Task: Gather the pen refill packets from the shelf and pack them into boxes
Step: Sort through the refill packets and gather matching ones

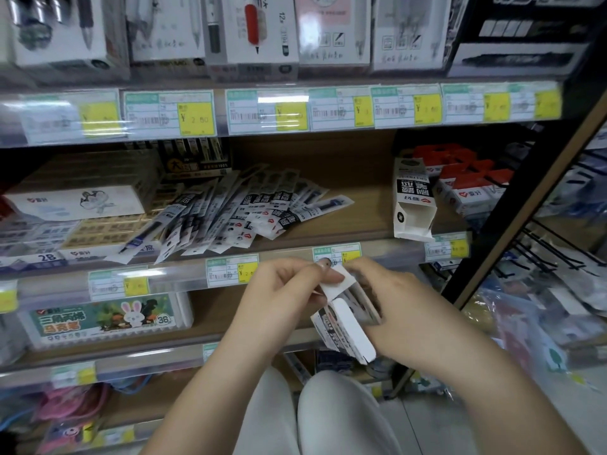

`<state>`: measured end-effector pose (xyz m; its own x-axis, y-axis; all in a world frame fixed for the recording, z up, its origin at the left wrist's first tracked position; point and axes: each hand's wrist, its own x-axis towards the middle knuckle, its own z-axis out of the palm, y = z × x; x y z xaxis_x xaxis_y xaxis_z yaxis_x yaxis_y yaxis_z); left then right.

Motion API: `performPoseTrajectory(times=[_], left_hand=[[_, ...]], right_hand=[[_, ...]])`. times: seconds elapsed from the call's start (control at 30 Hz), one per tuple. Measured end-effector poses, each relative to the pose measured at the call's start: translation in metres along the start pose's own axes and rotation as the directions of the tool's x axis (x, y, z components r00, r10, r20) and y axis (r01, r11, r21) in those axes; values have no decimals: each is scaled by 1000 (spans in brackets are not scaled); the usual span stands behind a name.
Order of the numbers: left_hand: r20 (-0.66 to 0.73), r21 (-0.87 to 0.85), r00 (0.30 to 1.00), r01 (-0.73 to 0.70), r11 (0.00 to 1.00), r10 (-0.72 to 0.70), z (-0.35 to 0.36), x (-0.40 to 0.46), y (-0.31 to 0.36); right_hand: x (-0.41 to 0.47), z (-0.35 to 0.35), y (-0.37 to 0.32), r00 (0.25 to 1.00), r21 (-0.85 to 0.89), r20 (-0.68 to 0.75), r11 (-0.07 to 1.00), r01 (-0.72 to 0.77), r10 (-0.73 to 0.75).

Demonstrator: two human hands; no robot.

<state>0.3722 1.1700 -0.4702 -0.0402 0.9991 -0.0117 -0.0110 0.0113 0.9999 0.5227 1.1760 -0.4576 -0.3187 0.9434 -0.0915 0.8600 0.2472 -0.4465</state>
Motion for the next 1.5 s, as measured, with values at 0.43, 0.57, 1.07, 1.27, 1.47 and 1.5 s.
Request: performPoseTrajectory(times=[0.43,0.57,1.07,1.27,1.47,1.5], left_hand=[[185,74,838,-532,843,513,21,-24,50],[213,94,741,-664,741,637,24,-26,62],[275,554,726,-655,513,630,23,7,22],[215,673,848,-488,556,484,26,19,12],[156,590,895,-424,688,418,30,39,2],[150,573,888,-436,694,434,30,42,0]], right_hand=[[-31,-51,1,930,138,-319,962,238,-184],[-35,-62,-4,861,127,-454,940,317,-229],[24,-10,9,614,56,-779,962,267,-125],[49,-7,10,496,11,-863,980,200,-92],[70,-5,20,504,-20,-856,982,186,-113],[72,-5,22,504,-22,-856,983,184,-114]])
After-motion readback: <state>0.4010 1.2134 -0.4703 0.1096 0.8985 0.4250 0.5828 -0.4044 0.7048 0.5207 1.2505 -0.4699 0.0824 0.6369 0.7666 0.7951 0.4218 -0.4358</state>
